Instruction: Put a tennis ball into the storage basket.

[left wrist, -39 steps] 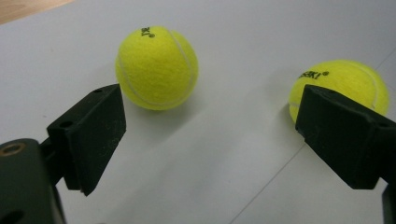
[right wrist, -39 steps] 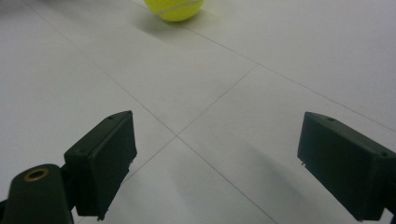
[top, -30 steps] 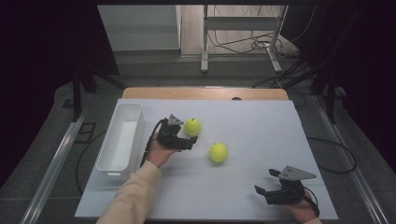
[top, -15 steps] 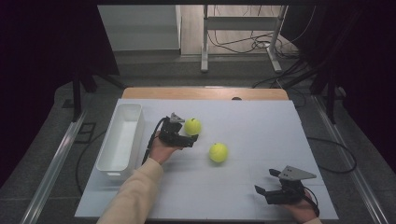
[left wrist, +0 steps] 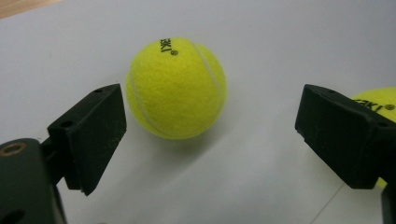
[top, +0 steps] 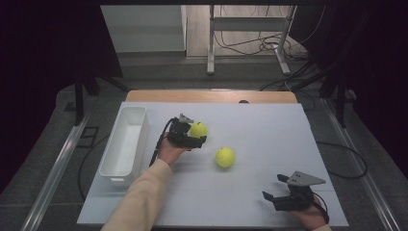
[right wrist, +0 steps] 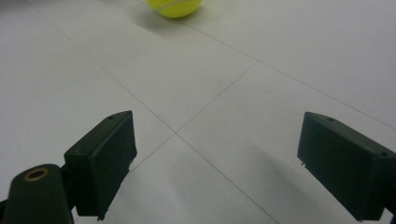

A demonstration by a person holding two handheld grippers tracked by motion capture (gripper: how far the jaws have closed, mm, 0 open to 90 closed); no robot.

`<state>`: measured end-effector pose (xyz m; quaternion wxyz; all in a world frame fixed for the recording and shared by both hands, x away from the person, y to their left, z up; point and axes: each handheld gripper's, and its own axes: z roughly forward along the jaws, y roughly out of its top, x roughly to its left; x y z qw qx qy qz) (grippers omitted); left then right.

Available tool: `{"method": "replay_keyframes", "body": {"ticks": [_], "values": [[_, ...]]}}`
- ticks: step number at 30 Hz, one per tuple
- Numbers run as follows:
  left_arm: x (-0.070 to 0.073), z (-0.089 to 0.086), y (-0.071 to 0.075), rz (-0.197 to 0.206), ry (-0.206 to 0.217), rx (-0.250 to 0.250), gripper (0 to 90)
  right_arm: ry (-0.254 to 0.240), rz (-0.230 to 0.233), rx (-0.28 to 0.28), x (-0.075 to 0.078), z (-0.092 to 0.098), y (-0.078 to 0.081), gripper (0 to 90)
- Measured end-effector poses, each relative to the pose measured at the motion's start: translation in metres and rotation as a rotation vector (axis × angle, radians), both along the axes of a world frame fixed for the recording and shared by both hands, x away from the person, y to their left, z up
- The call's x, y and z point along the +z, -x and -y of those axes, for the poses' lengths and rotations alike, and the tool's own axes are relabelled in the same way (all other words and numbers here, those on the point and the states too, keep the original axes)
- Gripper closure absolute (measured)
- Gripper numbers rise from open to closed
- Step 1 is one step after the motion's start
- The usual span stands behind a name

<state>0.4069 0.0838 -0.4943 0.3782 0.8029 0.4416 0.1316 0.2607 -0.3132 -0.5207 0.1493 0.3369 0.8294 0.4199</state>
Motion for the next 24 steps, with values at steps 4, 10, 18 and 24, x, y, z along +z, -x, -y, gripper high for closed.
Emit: {"method": "replay_keyframes", "body": {"ticks": [4, 10, 18, 24], "values": [[-0.004, 0.003, -0.007, -0.011, 0.009, 0.002, 9.7, 0.000, 0.000, 0.000, 0.000, 0.000, 0.000, 12.2], [-0.009, 0.006, -0.016, -0.021, 0.009, 0.016, 9.8, -0.001, 0.004, 0.000, 0.000, 0.000, 0.000, 12.2], [-0.015, 0.007, -0.026, -0.039, 0.026, 0.040, 9.7, 0.002, 0.002, 0.001, 0.000, 0.000, 0.000, 12.3], [-0.016, 0.007, -0.031, -0.037, 0.014, 0.044, 9.7, 0.003, 0.001, 0.000, 0.000, 0.000, 0.000, 12.3]]}}
